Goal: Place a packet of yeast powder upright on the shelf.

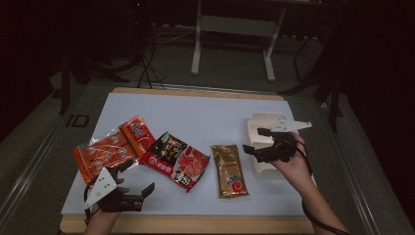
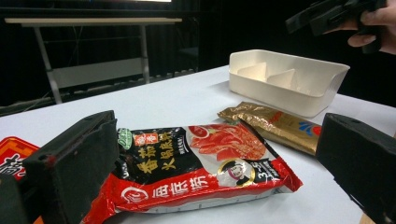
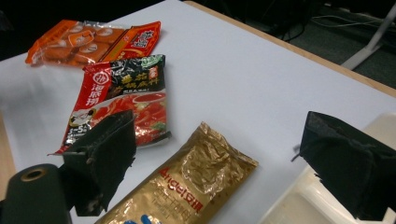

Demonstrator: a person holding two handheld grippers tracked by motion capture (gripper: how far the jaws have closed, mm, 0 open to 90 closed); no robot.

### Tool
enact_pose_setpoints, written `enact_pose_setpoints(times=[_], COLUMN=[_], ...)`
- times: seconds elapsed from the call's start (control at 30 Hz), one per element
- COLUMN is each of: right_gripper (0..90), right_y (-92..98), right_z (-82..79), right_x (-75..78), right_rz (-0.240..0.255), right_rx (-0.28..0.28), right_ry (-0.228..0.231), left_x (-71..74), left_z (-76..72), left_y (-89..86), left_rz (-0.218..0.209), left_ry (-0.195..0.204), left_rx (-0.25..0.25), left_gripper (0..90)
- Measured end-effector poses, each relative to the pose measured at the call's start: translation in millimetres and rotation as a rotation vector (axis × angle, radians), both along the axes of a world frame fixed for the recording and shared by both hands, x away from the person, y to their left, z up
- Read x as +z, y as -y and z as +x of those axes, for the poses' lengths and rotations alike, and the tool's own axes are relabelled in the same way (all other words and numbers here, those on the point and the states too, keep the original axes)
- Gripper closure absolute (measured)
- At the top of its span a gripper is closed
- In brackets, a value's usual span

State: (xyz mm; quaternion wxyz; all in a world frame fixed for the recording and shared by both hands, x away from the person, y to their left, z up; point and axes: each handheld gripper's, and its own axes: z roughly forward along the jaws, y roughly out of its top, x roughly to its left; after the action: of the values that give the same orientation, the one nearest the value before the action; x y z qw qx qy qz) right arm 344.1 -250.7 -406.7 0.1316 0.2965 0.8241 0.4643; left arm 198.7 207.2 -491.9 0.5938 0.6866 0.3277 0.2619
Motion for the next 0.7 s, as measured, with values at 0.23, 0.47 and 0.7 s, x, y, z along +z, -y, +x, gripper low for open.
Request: enact_pose_setpoints(times=[0.23, 0.47, 0.7], right_gripper=[13.9, 16.8, 17.3], right_y=[-16.1, -34.6, -47.8], right_z=[12.5, 28.4, 44.2], right_x=[-3.9, -16.0, -25.7], right_rz=[-0.034, -0.114, -0.166], right_rx=[0.039, 0.073, 0.083], right_ry=[-0.035, -0.113, -0.157], left_x=[-0.2, -0.9, -1.3], left_z=[0.4, 1.2, 1.4], left_y=[-0.7, -0.7, -0.5], left_rz=[-0.005, -0.007, -0.005], left_ry=[-0.002, -0.01, -0.01], left_rx=[-0.003, -0.007, -0.008], left_gripper=[0.2, 0.2, 0.2])
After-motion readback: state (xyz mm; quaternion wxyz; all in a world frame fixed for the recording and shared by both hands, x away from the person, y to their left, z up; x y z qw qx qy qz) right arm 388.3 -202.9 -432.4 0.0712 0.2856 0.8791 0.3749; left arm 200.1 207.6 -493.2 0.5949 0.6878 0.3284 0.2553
